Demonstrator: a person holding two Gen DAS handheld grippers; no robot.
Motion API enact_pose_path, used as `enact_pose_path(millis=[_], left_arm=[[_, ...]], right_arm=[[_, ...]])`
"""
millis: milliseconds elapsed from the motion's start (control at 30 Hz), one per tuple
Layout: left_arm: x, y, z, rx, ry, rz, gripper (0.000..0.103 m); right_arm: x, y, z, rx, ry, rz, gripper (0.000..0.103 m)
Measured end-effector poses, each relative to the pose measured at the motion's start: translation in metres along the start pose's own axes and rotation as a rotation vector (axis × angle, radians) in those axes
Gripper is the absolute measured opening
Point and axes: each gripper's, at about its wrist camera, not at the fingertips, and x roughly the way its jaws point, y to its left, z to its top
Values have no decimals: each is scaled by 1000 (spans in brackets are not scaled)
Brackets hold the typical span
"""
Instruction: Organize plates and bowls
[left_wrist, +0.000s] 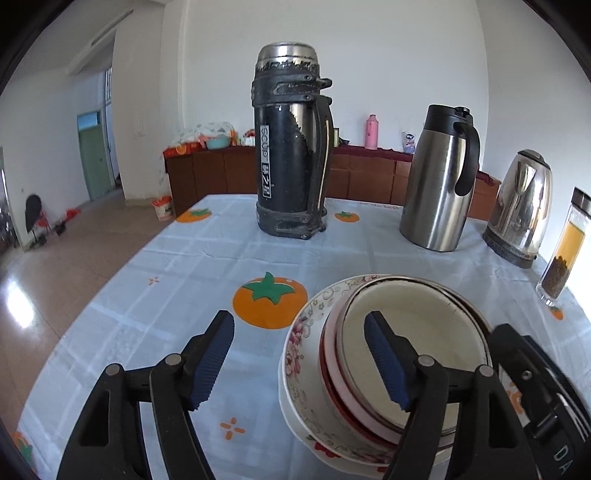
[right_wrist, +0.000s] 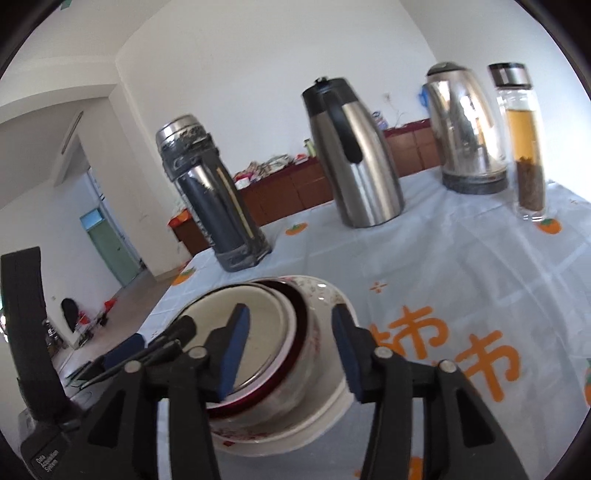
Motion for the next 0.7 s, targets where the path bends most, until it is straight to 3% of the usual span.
enact_pose_path(millis=[167, 200, 333, 467, 600, 700], left_arm=[[-12, 1, -6, 9, -38, -5, 76], [-16, 1, -8, 13, -46, -11, 76], [-35, -1, -20, 44, -82, -1, 76], [-52, 2, -30, 35, -102, -5, 83], [-70, 3, -41, 35, -127, -13, 84], [-84, 5, -51, 43, -150, -12, 86]], right_arm=[[-22, -19, -6, 30, -45, -105, 56], [-24, -22, -6, 32, -49, -112, 61], [-38, -29, -11, 38, -77, -132, 64], [-57, -27, -15, 25, -128, -144, 78], [-73, -22, -22, -8, -177, -147, 93], [-89, -20, -29, -3, -226, -135, 98]])
